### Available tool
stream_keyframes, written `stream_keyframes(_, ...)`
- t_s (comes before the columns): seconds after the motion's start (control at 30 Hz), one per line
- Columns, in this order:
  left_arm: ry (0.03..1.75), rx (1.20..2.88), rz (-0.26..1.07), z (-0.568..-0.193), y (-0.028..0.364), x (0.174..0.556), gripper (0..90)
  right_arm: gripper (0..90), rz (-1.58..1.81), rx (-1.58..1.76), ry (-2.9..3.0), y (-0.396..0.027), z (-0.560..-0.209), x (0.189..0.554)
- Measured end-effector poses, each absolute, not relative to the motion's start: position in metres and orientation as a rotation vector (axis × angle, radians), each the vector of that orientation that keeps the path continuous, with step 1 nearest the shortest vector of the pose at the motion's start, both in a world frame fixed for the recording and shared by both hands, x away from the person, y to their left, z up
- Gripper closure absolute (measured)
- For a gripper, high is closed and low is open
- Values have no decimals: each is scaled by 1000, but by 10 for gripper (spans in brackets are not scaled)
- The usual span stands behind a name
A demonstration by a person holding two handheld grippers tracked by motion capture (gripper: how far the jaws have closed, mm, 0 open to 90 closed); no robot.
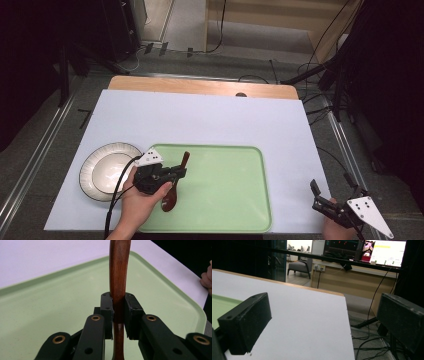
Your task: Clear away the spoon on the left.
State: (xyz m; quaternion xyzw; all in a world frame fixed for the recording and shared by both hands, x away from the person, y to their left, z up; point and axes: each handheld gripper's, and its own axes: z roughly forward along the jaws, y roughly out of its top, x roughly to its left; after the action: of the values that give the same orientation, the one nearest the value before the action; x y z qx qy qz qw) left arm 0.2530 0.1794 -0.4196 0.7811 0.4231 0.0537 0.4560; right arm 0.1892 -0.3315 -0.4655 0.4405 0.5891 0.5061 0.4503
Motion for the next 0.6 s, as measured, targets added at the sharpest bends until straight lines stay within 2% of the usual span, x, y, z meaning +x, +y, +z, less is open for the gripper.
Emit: stream_keyframes(0.6,1057,1939,145,-427,172,259,796,0,1254,1090,1456,-332,-466,189)
